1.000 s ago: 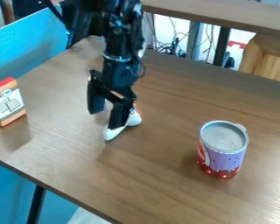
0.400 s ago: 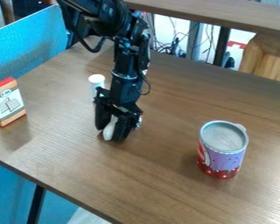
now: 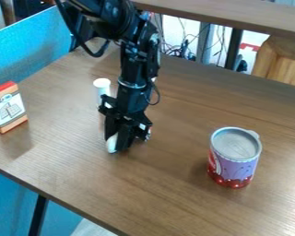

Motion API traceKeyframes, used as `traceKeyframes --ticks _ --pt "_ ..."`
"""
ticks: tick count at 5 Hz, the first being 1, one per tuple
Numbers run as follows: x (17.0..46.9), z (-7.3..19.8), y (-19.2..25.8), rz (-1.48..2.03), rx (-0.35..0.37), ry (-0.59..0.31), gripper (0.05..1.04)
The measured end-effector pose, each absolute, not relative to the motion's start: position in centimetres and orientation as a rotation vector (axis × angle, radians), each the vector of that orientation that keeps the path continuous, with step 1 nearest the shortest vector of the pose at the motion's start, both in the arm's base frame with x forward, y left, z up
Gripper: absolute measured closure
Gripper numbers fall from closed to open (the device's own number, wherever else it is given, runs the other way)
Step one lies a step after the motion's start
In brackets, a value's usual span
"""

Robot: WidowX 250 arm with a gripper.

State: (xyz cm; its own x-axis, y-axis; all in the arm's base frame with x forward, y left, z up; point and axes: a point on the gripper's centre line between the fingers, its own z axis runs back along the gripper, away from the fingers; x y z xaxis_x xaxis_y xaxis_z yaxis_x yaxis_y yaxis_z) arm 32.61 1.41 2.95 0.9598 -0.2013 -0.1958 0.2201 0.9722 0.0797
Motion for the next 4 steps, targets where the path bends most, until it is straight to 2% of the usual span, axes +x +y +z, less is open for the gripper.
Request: traceKeyframes --ticks 1,2,3,4 --pt "31.3 7.2 -0.1 -0.222 0.149 0.078 0.764" --pt "28.5 8.7 -3.2 -0.235 0.151 0.031 0.764" --pt "26.3 7.0 -6.2 -0.283 0.087 0.056 0.764" --pt "24.8 3.3 -8.9 -0.344 0.004 0.158 0.764"
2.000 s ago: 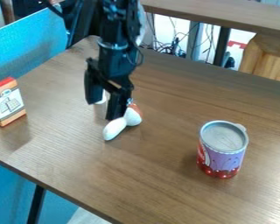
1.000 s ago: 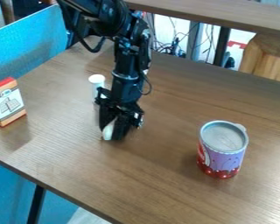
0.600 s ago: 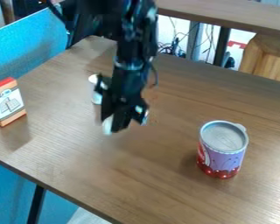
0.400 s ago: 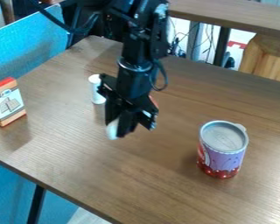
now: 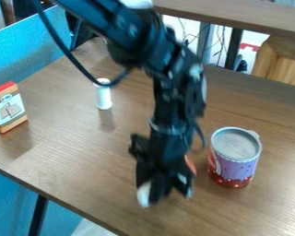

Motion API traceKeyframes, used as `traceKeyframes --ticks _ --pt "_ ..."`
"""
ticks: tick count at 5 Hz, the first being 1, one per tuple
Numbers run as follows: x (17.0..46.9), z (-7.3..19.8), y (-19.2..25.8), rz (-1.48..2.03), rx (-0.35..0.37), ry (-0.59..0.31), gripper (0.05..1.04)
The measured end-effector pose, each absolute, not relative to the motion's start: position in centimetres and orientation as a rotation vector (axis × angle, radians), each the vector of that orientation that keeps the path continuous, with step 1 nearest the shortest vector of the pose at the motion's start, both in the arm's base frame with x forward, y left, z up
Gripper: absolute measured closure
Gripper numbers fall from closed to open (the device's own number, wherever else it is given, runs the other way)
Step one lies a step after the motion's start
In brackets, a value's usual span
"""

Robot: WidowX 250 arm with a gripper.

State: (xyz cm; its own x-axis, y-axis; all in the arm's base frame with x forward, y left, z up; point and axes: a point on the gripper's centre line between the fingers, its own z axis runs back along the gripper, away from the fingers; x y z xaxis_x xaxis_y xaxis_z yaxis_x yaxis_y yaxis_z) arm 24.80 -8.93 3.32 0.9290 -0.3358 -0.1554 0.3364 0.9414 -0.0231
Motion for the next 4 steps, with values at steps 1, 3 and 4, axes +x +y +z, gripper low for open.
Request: traceKeyframes --ticks 1,3,4 --pt "24.4 2.0 -9.8 -0.364 -0.024 0.192 0.765" --pt "24.5 1.7 -9.8 -0.321 -0.006 0.198 0.724" --pt "23.5 2.9 -9.6 -0.282 0.044 0.171 0.417"
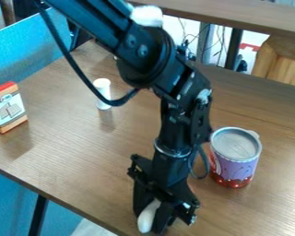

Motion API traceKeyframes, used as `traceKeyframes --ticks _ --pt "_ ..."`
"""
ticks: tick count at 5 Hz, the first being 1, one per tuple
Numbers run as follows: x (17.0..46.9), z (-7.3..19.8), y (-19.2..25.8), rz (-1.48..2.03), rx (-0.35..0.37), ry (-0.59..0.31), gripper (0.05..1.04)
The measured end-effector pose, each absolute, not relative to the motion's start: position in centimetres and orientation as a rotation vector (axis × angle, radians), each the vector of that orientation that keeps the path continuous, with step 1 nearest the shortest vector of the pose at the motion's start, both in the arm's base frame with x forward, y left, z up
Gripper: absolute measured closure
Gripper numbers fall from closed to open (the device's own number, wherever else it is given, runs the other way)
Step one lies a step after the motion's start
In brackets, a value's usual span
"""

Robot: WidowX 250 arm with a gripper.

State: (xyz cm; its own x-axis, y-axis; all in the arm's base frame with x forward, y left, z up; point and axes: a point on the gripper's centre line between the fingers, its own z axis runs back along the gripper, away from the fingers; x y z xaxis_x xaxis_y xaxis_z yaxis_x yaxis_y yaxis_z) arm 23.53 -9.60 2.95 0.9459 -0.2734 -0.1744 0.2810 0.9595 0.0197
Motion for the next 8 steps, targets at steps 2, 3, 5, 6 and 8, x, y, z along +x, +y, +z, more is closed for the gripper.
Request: traceKeyframes --ticks 2,3,5,6,8 --pt "23.8 8.0 -10.3 -0.289 0.001 0.009 0.076" --pt "24.6 10.4 -8.3 -0.245 0.017 -0.039 0.081" --pt "27.6 14.5 -0.2 -0.194 0.109 -0.102 0.082" --pt "29.2 14.0 4.3 -0.19 0.111 -0.056 0.082" --pt "33.4 12.7 9.7 -0.162 0.057 -0.038 0.082"
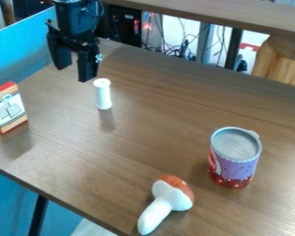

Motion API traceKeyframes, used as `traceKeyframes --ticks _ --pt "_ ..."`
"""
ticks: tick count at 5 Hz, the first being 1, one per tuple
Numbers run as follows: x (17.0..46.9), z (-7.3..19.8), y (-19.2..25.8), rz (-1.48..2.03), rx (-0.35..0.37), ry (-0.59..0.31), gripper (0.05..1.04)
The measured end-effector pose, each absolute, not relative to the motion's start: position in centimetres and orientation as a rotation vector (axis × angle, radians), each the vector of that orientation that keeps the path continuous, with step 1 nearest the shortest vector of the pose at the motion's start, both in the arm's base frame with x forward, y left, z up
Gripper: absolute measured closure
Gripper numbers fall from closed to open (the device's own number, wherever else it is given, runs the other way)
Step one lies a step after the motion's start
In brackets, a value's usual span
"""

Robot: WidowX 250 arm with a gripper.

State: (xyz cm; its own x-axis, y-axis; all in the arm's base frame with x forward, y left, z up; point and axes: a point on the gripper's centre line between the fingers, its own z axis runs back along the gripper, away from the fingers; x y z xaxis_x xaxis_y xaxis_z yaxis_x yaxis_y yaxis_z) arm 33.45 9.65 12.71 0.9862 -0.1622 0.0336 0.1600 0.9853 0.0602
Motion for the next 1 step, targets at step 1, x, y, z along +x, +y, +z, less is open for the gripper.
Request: traceKeyframes --ticks 1 --pt "34.6 12.05 10.24 -0.136 0.056 -0.026 0.082"
